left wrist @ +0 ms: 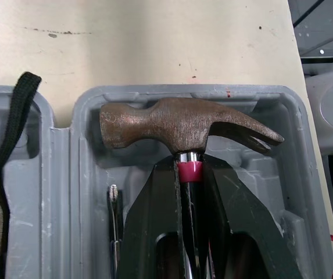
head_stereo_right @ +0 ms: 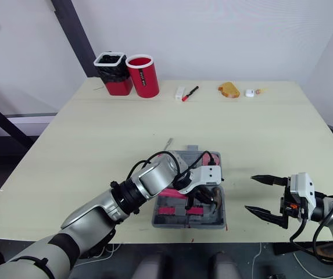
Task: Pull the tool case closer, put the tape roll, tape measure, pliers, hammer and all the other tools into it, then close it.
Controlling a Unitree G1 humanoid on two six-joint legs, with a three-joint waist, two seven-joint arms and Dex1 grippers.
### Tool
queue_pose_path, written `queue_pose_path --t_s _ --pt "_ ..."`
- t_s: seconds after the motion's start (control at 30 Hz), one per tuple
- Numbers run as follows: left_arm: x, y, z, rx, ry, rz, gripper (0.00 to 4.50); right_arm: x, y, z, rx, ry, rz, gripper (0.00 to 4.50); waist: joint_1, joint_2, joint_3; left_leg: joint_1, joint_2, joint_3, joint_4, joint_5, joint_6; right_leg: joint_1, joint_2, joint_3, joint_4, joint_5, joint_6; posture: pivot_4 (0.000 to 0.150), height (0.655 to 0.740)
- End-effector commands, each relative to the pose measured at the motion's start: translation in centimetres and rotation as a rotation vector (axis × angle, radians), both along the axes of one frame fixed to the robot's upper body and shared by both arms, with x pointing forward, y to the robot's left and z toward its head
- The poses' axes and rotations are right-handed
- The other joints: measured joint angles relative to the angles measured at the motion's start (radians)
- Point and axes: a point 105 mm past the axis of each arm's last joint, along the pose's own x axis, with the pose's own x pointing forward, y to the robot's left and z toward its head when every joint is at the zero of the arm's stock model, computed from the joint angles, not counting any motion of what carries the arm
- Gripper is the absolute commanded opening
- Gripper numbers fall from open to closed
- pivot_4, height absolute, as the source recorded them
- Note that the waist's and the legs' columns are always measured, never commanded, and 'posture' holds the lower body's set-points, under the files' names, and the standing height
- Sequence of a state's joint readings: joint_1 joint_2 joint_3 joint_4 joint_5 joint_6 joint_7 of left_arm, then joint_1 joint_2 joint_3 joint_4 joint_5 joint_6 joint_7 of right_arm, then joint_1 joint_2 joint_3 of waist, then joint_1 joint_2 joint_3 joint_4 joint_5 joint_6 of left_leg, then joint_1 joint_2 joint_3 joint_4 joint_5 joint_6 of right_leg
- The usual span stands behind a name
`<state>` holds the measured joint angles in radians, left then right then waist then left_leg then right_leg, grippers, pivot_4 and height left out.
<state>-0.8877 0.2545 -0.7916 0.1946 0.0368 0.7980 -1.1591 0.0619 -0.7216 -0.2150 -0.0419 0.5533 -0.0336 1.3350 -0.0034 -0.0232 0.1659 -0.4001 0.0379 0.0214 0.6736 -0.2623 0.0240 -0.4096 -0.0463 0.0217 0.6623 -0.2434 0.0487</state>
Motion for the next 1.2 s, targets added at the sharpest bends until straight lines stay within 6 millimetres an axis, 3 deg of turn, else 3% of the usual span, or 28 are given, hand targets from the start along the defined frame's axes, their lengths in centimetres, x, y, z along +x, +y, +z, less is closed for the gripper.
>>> queue_pose_path --t_s 0.03,0.3,0.37,0.4,0.43,0.6,0.9,1.2 --pt "0.1 -0.8 1.8 -0.052 -0.037 -0.018 0.08 0.1 0.0 0.8 0.003 -0.048 -0.001 4.50 0.000 0.000 0.000 0.000 0.000 0.000 0.000 0.000 0.000 0.000 0.000 0.000 0.000 0.000 0.000 0.150 0.7371" --pt "0.2 -0.6 2.1 -0.056 -0.033 -0.009 0.08 0.2 0.3 0.5 0.008 -0.051 -0.003 4.50 -0.001 0.000 0.000 0.000 0.000 0.000 0.000 0.000 0.000 0.000 0.000 0.000 0.000 0.000 0.000 0.150 0.7371" --pt "0.2 -0.5 2.0 -0.051 -0.030 -0.008 1.06 0.2 0.2 0.5 0.009 -0.051 -0.003 4.50 -0.001 0.000 0.000 0.000 0.000 0.000 0.000 0.000 0.000 0.000 0.000 0.000 0.000 0.000 0.000 0.150 0.7371" --pt "0.2 -0.4 1.9 -0.050 -0.029 -0.006 1.11 0.3 0.2 0.5 0.008 -0.051 -0.003 4.50 -0.001 0.000 0.000 0.000 0.000 0.000 0.000 0.000 0.000 0.000 0.000 0.000 0.000 0.000 0.000 0.150 0.7371" --pt "0.3 -0.5 1.9 -0.051 -0.037 0.004 1.44 0.3 0.2 0.5 0.008 -0.052 -0.004 4.50 -0.001 0.000 0.000 0.000 0.000 0.000 0.000 0.000 0.000 0.000 0.000 0.000 0.000 0.000 0.000 0.150 0.7371" --pt "0.6 -0.5 1.9 -0.054 -0.056 0.006 1.44 0.4 0.2 0.3 0.007 -0.056 -0.005 4.50 -0.001 0.000 0.000 0.000 0.000 0.000 0.000 0.000 0.000 0.000 0.000 0.000 0.000 0.000 0.000 0.150 0.7371" --pt "1.1 -0.5 5.1 -0.235 -0.043 -0.010 1.44 0.5 0.3 0.2 0.013 -0.062 -0.006 4.50 -0.003 0.000 0.000 0.000 0.000 0.000 0.000 0.000 0.000 0.000 0.000 0.000 0.000 0.000 0.000 0.150 0.7371" --pt "1.7 2.8 5.3 -0.490 -0.067 0.008 1.44 0.7 0.7 0.0 0.024 -0.066 -0.004 4.50 -0.007 0.001 0.000 0.001 0.000 0.000 0.000 0.000 0.000 0.000 0.000 0.000 0.001 0.000 0.000 0.150 0.7371"
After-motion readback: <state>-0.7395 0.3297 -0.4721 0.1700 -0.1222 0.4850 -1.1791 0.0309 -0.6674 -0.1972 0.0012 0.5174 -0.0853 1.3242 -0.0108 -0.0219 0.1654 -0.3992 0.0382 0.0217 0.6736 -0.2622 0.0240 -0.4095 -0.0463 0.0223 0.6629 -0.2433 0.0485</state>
